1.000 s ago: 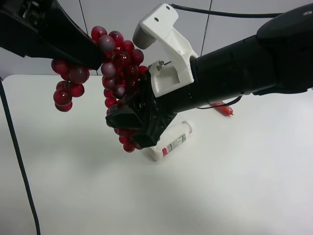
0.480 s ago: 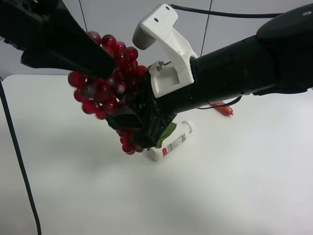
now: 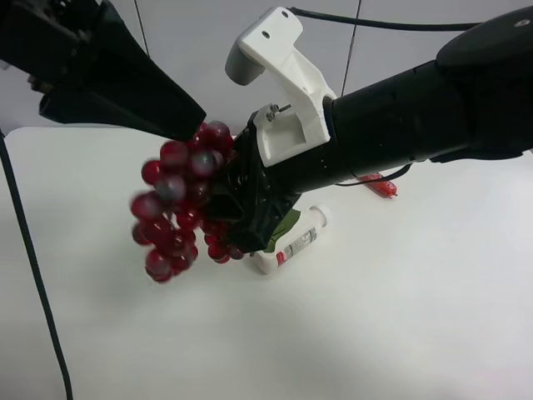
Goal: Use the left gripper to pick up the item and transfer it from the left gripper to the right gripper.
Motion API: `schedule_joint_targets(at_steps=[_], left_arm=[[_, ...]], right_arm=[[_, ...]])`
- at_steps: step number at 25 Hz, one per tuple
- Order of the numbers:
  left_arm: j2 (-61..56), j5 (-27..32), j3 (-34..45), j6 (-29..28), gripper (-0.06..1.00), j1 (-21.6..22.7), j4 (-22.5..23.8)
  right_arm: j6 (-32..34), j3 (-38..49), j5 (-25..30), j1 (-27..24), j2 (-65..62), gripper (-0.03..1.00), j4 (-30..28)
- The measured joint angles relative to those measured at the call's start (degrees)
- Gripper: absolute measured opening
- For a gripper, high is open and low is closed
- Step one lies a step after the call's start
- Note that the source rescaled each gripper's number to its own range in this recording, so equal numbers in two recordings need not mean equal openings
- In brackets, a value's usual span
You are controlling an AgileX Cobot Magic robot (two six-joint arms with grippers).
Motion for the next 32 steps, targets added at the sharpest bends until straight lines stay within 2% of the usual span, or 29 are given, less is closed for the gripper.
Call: schedule_joint_targets(at_steps=[7,10,17,22,27,32], left_arm=[[-4.8,0.7,0.0,-1.7,1.0,0.0,2.0],[-7.5,3.1,0.0,-5.3,1.0,0.0,5.3],[-14.4,13.2,0.0,-13.4,1.0,0.0,13.2],[-22.1,15.9,0.1,-19.8,1.0,0.0,19.7],[-32.3,16.1,7.5,-25.6,1.0,0.0,26.3],[-42.2,16.5,18.3,-29.8,1.0,0.0,28.0]], right_arm=[[0.0,0.0,0.0,0.0,0.0,0.02,0.0],[0.0,0.0,0.0,0.0,0.0,0.02,0.0],[0.0,0.0,0.0,0.0,0.0,0.02,0.0],[0.0,0.0,0.0,0.0,0.0,0.02,0.0],[0.0,0.0,0.0,0.0,0.0,0.02,0.0],[0.0,0.0,0.0,0.0,0.0,0.02,0.0]])
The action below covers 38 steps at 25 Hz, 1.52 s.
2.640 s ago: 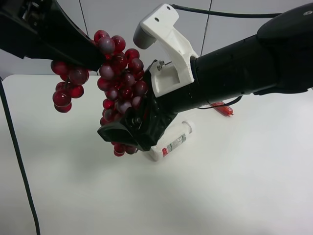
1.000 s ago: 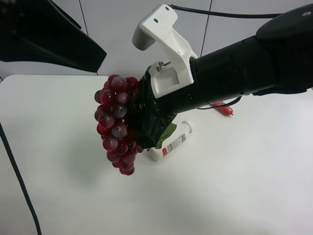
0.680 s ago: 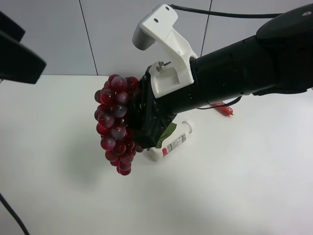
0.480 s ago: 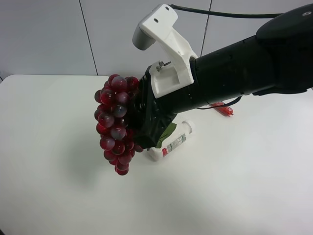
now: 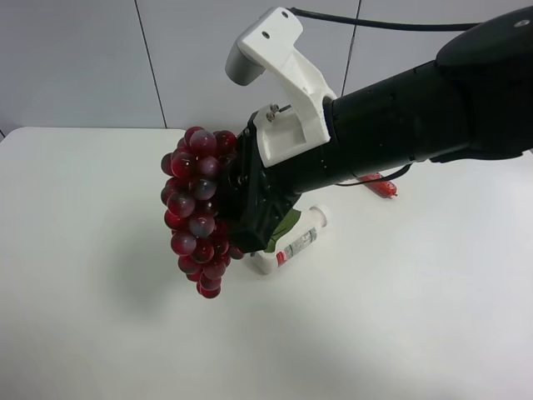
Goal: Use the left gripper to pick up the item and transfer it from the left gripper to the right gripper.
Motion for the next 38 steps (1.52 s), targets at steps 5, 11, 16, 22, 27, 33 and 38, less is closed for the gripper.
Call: schedule_joint_targets(at_steps=[5,11,16,22,27,33,38], left_arm=[[-9.6,-0.2,8.4,-2.2,1.0,0.0,0.1],[-21.0,-4.1,14.5,-2.3,1.0,0.0,0.1],[-25.8,-4.5,17.0,-2.4,1.0,0.0,0.1],[-25.9,-7.0,20.5,-2.4,1.0,0.0,-0.4],[-25.9,-8.9,21.7,-2.5,1.0,0.0,-0.4],[-25.9,-9.0,21.7,-2.5,1.0,0.0,-0.7],[-25.9,-9.0,21.7,-2.5,1.0,0.0,-0.7]], right_arm=[[0.0,0.0,0.0,0.0,0.0,0.02,0.0],[0.0,0.0,-0.1,0.0,0.0,0.02,0.0],[0.0,0.0,-0.8,0.0,0.0,0.02,0.0],[0.0,0.0,-2.0,0.0,0.0,0.02,0.0],[0.0,0.0,-2.5,0.0,0.0,0.02,0.0],[0.0,0.0,-2.5,0.0,0.0,0.02,0.0],[1.7,0.0,-2.5,0.0,0.0,0.02,0.0]])
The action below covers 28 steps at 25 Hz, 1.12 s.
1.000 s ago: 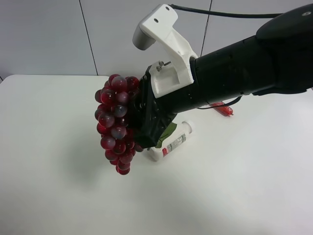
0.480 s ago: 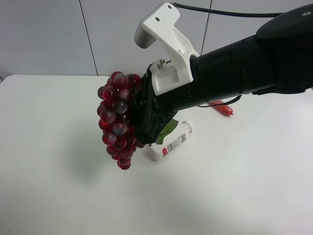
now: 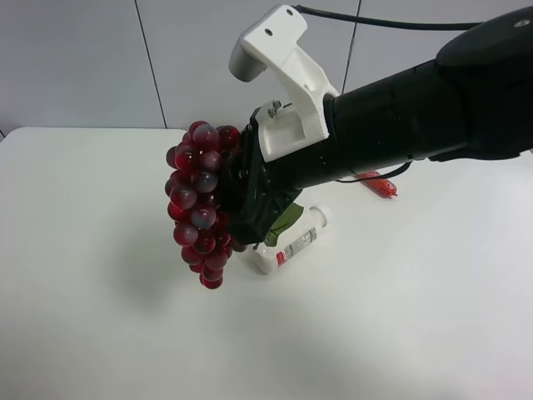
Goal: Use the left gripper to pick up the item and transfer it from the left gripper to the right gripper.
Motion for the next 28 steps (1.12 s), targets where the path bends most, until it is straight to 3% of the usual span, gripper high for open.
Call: schedule_joint_targets(at_steps=[6,11,15,19,24,28], left_arm=[[0.0,0.0,0.0,0.0,1.0,4.8,-0.1],[0.0,0.0,0.0,0.0,1.0,17.4,-0.2],[0.0,0.0,0.0,0.0,1.0,27.9,-0.2],[0.0,0.0,0.0,0.0,1.0,33.7,-0.2],[0.0,0.0,0.0,0.0,1.0,35.7,-0.2],[0.0,0.0,0.0,0.0,1.0,35.7,-0.2]], right_arm=[[7.7,0.0,0.0,0.0,0.0,0.02,-0.8],[15.2,0.0,-0.9,0.0,0.0,0.02,-8.7],[26.1,-2.0,-1.1,0.0,0.0,0.02,-21.3],[42.0,-7.6,2.5,0.0,0.0,0.02,-38.5],[65.8,-18.6,15.9,0.0,0.0,0.02,-63.2],[76.7,-24.8,28.0,0.0,0.0,0.02,-74.0]])
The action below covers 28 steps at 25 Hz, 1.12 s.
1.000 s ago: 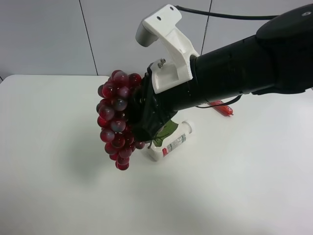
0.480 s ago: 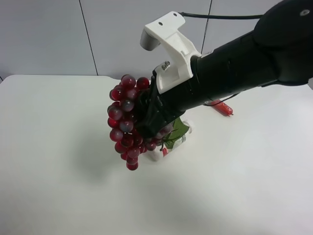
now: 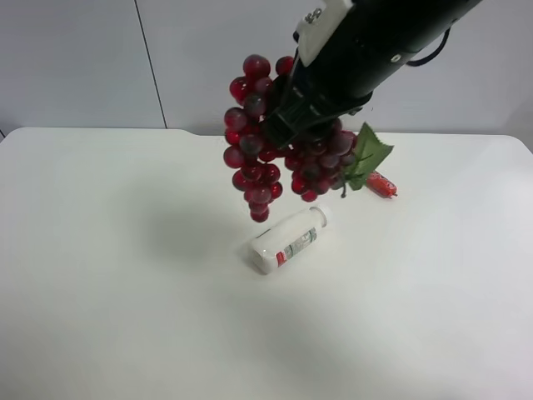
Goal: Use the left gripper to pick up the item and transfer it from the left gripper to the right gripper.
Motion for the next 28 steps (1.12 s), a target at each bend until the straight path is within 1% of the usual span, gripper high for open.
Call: schedule_joint_targets(at_steps=[2,4,7,10,18,25,28], left_arm=[[0.0,0.0,0.0,0.0,1.0,0.0,0.0],[0.0,0.0,0.0,0.0,1.0,0.0,0.0],[0.0,0.0,0.0,0.0,1.0,0.0,0.0],[0.0,0.0,0.0,0.0,1.0,0.0,0.0],[0.0,0.0,0.0,0.0,1.0,0.0,0.0],[0.0,0.0,0.0,0.0,1.0,0.0,0.0],[0.0,0.0,0.0,0.0,1.0,0.0,0.0]], right_arm=[[2.5,-1.3,4.6,0.0,0.0,0.02,-1.9],[3.3,-1.4,8.5,-0.1,0.0,0.02,-2.0],[4.5,-1.4,11.8,-2.3,-0.1,0.02,-1.7],[5.2,-1.4,12.3,-7.1,-0.7,0.02,-1.5],[5.0,-1.5,14.4,-24.2,-1.1,0.02,-0.8],[4.7,-1.5,16.2,-34.1,-1.1,0.02,0.2],[5.0,-1.0,16.2,-37.3,-1.1,0.02,0.2]])
